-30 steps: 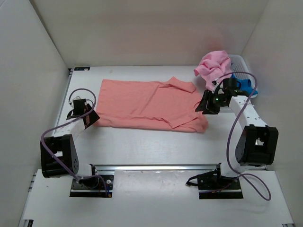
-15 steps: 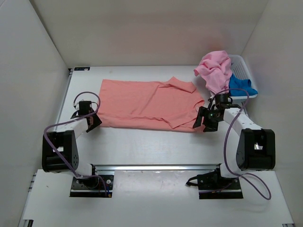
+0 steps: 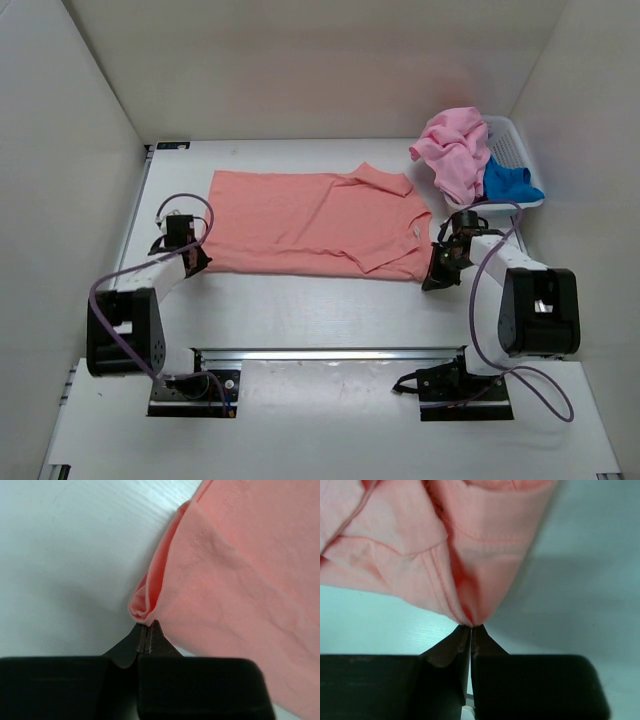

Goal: Fold and stack the t-shirts
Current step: Fold the flattened tshirt in 1/3 of the way

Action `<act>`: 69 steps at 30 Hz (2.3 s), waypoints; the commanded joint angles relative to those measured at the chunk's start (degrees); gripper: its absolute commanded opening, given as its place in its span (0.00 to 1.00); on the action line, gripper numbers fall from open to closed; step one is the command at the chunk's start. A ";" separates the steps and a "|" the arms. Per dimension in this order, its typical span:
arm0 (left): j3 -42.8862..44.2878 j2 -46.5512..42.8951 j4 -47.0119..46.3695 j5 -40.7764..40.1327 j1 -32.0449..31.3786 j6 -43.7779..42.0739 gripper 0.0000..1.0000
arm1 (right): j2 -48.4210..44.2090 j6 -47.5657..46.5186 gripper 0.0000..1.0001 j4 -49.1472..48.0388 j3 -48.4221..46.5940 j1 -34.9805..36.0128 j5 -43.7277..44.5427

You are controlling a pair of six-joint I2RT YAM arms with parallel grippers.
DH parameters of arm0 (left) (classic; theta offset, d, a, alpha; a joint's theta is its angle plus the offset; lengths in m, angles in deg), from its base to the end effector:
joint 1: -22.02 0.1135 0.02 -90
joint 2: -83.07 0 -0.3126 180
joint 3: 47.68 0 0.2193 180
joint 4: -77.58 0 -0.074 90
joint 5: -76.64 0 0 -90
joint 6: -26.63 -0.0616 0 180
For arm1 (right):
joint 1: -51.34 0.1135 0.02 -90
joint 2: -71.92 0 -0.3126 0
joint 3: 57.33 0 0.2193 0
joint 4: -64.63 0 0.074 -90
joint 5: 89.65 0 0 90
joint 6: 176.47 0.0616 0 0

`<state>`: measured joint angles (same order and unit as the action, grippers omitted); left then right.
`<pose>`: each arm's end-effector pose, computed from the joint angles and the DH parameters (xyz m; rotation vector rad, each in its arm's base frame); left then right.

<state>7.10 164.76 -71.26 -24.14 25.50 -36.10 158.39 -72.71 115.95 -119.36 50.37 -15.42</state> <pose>0.2404 0.0262 0.2094 -0.7448 2.4481 0.0853 0.2334 0.0128 0.2056 0.3213 2.8766 0.4386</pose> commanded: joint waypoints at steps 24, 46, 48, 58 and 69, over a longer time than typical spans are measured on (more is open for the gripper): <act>-9.01 -21.92 13.27 -3.80 -1.64 -8.54 0.00 | 5.01 4.35 0.29 -9.34 0.98 -8.34 -11.83; -9.10 -25.26 12.75 -2.31 -2.26 -9.68 0.40 | -7.55 -0.05 0.21 15.80 4.49 -8.26 -3.48; -8.66 -26.14 12.31 -2.83 -1.73 -10.39 0.44 | -8.43 0.22 0.37 15.80 4.06 -7.91 -4.09; -2.33 -20.00 3.36 0.15 -0.94 -11.18 0.41 | -6.32 1.01 0.48 14.23 -6.93 -4.92 -2.06; -1.28 -11.82 0.88 1.21 -0.85 -10.83 0.43 | 1.94 0.30 0.50 11.84 -15.28 -3.95 -4.09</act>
<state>4.69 153.52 -69.03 -23.99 24.41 -47.05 159.35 -72.08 128.62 -132.76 46.18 -18.46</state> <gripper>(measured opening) 0.411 0.494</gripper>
